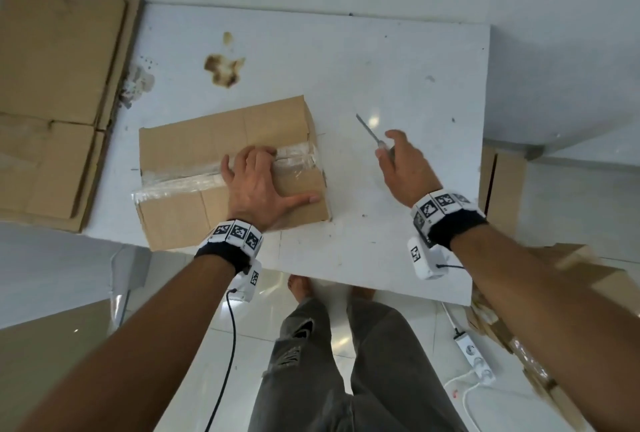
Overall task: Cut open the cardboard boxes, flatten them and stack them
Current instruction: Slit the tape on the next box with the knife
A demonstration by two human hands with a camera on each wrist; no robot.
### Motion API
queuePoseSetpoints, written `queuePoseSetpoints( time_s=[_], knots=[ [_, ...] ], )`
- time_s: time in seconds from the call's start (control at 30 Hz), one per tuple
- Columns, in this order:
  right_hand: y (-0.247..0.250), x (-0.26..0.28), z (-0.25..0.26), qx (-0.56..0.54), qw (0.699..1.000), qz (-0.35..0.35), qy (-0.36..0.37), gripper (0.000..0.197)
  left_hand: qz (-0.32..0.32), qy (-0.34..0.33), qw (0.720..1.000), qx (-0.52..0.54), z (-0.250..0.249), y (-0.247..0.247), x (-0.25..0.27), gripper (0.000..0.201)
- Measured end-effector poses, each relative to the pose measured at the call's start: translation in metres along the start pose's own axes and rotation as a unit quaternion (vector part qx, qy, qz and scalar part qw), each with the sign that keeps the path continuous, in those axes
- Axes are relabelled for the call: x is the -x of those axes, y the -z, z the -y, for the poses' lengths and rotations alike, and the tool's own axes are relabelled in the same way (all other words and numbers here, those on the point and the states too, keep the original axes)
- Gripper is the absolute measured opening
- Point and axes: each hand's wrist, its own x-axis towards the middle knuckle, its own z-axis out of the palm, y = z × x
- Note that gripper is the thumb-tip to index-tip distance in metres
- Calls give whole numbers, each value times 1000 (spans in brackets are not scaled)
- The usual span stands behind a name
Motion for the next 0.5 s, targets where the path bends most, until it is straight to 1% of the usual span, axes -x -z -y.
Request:
queuePoseSetpoints(
  time_s=[0.03, 0.07, 0.13, 0.2, 0.23, 0.27, 0.3, 0.33, 0.37, 0.4, 0.43, 0.47, 0.5],
  knots=[
    [-7, 2, -1, -8, 1000, 11, -6, 38, -6, -6, 1000, -10, -4, 7, 0, 102],
    [-12, 4, -1, -11, 1000, 20, -15, 37, -15, -17, 999, -23, -8, 17, 2, 92],
    [-19, 6, -2, 1, 996, 67, -53, 50, -25, -53, 997, -46, -15, 44, 10, 60],
    [-23, 5, -4, 30, 991, 110, -76, 62, -1, -91, 995, -32, -15, 70, 27, 32],
    [-27, 4, -4, 42, 990, 117, -71, 63, 24, -108, 994, -8, -12, 80, 39, 25],
    [-30, 3, -5, 53, 990, 115, -64, 61, 52, -129, 990, 12, -8, 90, 52, 23],
    [-34, 1, -5, 63, 990, 106, -64, 57, 89, -144, 985, 24, -4, 97, 67, 29],
    [-39, -1, -6, 90, 989, 94, -68, 54, 138, -142, 980, 35, 0, 100, 82, 42],
    [-42, -2, -6, 134, 985, 82, -68, 51, 195, -116, 973, 51, 3, 102, 97, 56],
    [-43, -1, -7, 192, 977, 72, -64, 48, 249, -77, 963, 65, 6, 101, 112, 69],
    [-43, 0, -8, 238, 967, 64, -58, 44, 298, -42, 951, 66, 12, 96, 125, 75],
    [-41, 1, -8, 262, 962, 56, -58, 42, 332, -25, 942, 41, 21, 86, 138, 75],
    [-38, 3, -9, 262, 962, 50, -62, 42, 340, -15, 940, 0, 31, 74, 149, 76]
  ],
)
